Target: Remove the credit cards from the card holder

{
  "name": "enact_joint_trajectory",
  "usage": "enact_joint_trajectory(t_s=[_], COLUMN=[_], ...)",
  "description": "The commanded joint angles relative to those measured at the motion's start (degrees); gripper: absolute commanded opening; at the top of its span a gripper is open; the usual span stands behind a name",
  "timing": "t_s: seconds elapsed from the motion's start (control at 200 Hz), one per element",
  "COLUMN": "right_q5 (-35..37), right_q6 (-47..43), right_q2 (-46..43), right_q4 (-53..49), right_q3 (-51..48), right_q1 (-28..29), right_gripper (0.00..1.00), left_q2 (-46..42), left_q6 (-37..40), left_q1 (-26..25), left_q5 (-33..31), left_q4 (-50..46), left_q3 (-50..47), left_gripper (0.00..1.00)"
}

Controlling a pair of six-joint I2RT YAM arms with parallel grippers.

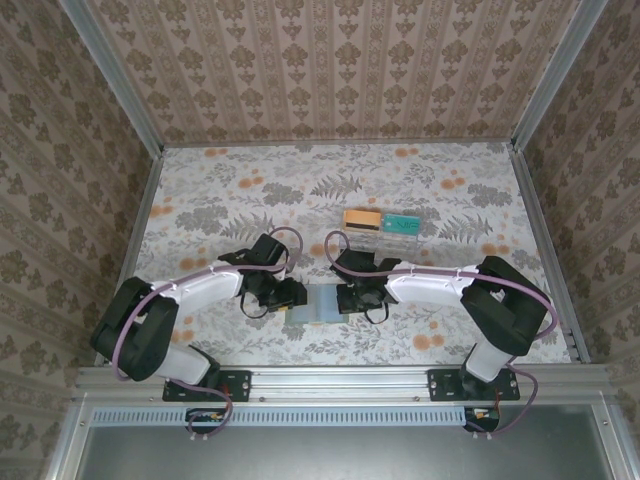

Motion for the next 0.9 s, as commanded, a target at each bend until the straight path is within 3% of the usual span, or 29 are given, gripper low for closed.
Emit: enact_joint_trajectory(t_s=[0.0,0.57,0.895], right_q5=[-1.3,-2.2,-2.2], right_q6=[1.5,2.0,2.1], right_q2=[1.9,2.5,2.5], right_q4=[0.9,1.2,1.2], right_q3=[0.5,0.3,0.1], right_q1=[0.4,0.6,0.7], right_gripper=[0.0,0.0,0.0], left_q2=[1.6,2.3,0.3], left_q6=[0.3,-0.3,-0.2], left_q1=[-0.7,-2.0,-1.8], left_q5=[1.4,7.5,5.9], left_q4=[0.8,7.9,6.3], left_q3=[0.0,0.1,0.0], left_gripper=[0.44,0.51,0.52])
